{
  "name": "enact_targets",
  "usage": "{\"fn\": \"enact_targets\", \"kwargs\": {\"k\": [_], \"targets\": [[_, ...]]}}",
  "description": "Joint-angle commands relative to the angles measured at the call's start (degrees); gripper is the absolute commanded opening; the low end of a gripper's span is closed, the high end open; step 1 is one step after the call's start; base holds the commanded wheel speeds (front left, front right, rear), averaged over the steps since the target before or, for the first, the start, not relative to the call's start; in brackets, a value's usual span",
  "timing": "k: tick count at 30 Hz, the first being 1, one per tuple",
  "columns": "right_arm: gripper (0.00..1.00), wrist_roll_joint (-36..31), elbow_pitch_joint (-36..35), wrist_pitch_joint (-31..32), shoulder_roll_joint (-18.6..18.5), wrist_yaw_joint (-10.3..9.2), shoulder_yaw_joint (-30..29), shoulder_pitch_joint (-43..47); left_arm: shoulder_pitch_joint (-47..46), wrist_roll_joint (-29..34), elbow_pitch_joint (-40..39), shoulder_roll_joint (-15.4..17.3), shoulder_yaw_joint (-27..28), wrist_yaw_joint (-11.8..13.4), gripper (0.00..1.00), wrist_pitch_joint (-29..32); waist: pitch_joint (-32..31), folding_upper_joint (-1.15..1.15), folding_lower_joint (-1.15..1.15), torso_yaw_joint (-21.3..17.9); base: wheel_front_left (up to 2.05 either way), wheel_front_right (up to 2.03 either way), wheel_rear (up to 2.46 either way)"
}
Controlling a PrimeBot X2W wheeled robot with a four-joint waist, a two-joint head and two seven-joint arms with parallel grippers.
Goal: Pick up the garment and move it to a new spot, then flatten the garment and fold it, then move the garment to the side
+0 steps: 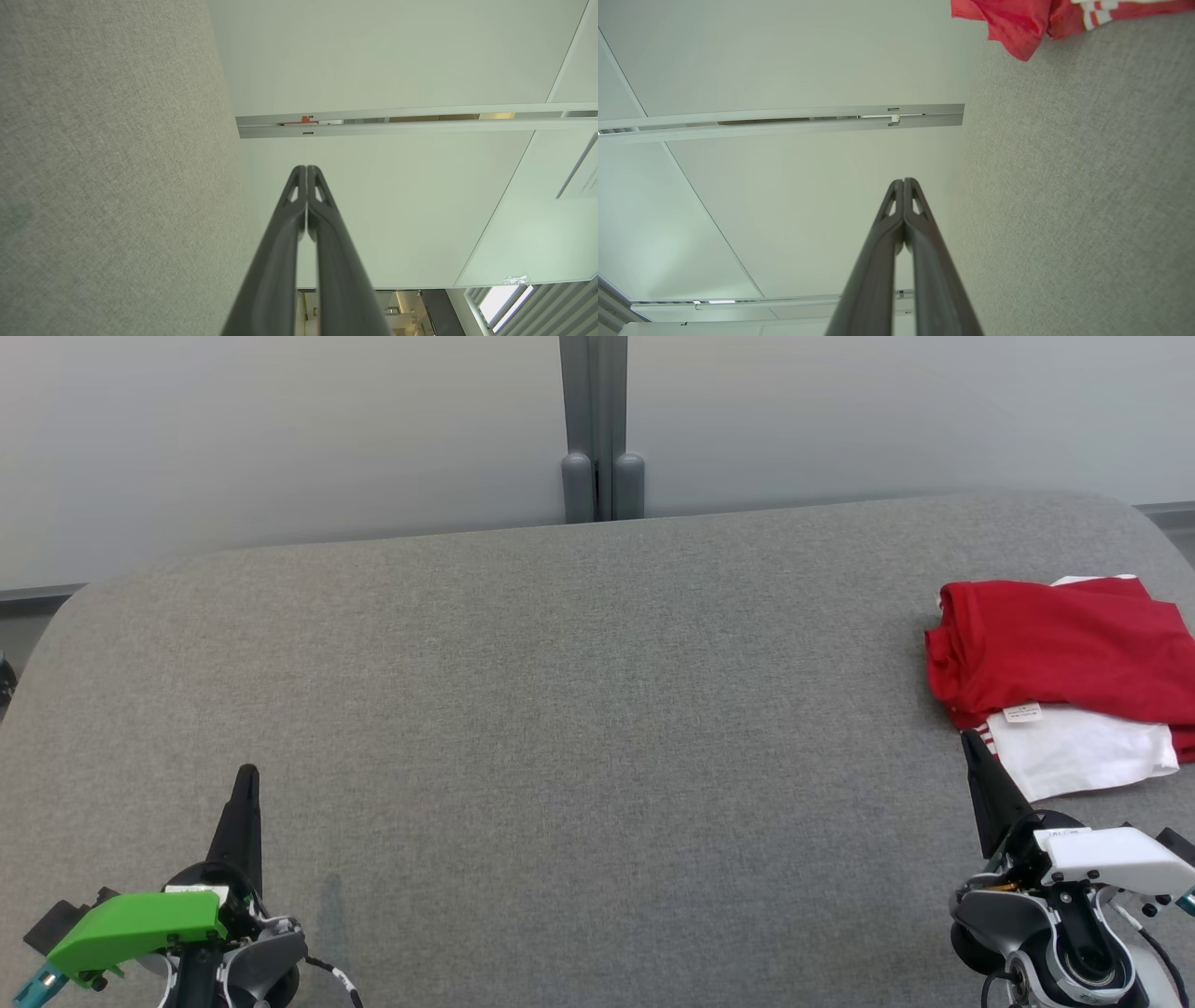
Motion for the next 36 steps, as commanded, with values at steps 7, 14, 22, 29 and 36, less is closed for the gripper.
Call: {"fn": "enact_targets", "kwargs": {"k": [7, 14, 22, 29, 36], "targets": [[0.0, 0.4, 0.1, 0.2, -0.2, 0.02, -0.1, -0.3, -0.7, 0.3, 0.1, 0.0, 0.3, -0.3, 0.0, 0.1, 0.0, 0.0, 0.0, 0.0, 0.0, 0.0, 0.0], [0.0, 0.4, 0.1, 0.2, -0.2, 0.02, -0.1, -0.3, -0.7, 0.4, 0.1, 0.0, 0.3, -0.3, 0.0, 0.1, 0.0, 0.0, 0.0, 0.0, 0.0, 0.0, 0.0], [0.0, 0.4, 0.1, 0.2, -0.2, 0.02, -0.1, -0.3, -0.7, 0.4, 0.1, 0.0, 0.3, -0.3, 0.0, 0.1, 0.0, 0.0, 0.0, 0.0, 0.0, 0.0, 0.0], [0.0, 0.4, 0.1, 0.2, -0.2, 0.02, -0.1, -0.3, -0.7, 0.4, 0.1, 0.0, 0.3, -0.3, 0.0, 0.2, 0.0, 0.0, 0.0, 0.0, 0.0, 0.0, 0.0], [0.0, 0.4, 0.1, 0.2, -0.2, 0.02, -0.1, -0.3, -0.7, 0.4, 0.1, 0.0, 0.4, -0.3, 0.0, 0.2, 0.0, 0.0, 0.0, 0.0, 0.0, 0.0, 0.0]]}}
